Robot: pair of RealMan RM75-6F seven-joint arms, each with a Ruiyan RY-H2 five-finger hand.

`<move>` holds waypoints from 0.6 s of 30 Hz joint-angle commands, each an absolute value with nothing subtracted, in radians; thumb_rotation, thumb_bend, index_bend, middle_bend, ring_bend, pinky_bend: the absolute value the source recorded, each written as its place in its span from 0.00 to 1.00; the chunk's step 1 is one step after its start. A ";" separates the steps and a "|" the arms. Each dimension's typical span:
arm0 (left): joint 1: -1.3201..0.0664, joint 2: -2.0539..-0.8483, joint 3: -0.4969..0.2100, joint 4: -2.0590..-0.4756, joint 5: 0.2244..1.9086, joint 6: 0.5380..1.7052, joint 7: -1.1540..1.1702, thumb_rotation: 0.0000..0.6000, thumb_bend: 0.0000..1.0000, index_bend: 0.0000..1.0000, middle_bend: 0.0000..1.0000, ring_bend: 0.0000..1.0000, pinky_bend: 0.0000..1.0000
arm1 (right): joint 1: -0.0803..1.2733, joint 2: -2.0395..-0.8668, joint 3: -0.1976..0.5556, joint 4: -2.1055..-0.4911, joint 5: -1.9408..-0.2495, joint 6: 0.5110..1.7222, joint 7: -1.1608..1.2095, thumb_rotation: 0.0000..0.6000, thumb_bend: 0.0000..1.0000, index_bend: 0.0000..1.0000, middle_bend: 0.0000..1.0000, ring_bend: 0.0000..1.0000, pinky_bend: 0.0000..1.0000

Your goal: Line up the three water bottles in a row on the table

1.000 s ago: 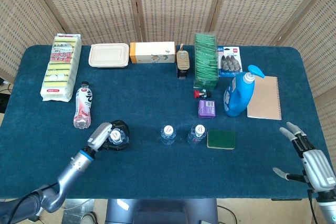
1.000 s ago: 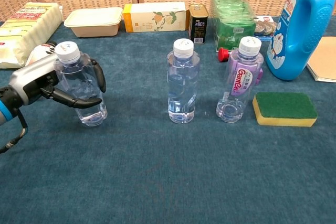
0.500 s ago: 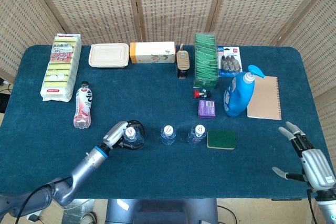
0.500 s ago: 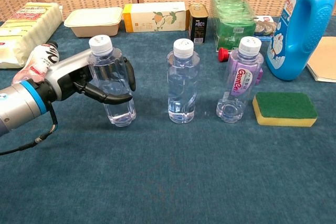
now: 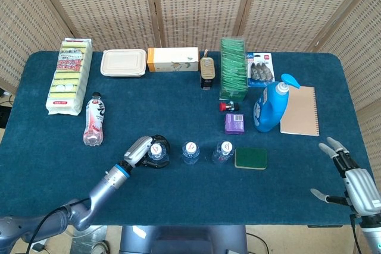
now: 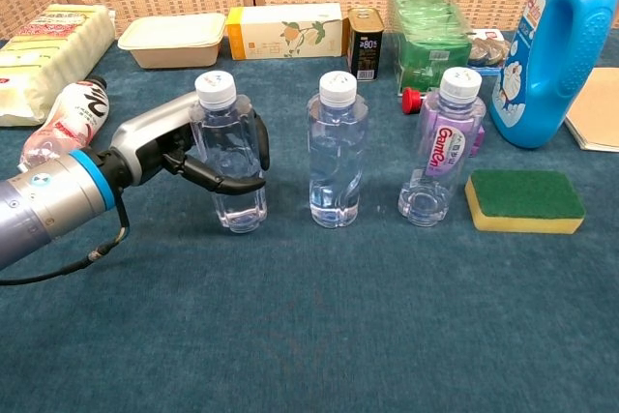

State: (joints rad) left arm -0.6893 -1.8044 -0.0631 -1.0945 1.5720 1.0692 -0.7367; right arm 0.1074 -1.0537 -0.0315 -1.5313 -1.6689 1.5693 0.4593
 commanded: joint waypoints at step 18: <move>-0.704 -1.838 -0.061 -1.055 1.550 1.056 -0.692 1.00 0.25 0.44 0.39 0.25 0.44 | 0.100 -1.048 -0.024 -1.530 -1.671 1.572 0.468 1.00 0.00 0.11 0.01 0.00 0.22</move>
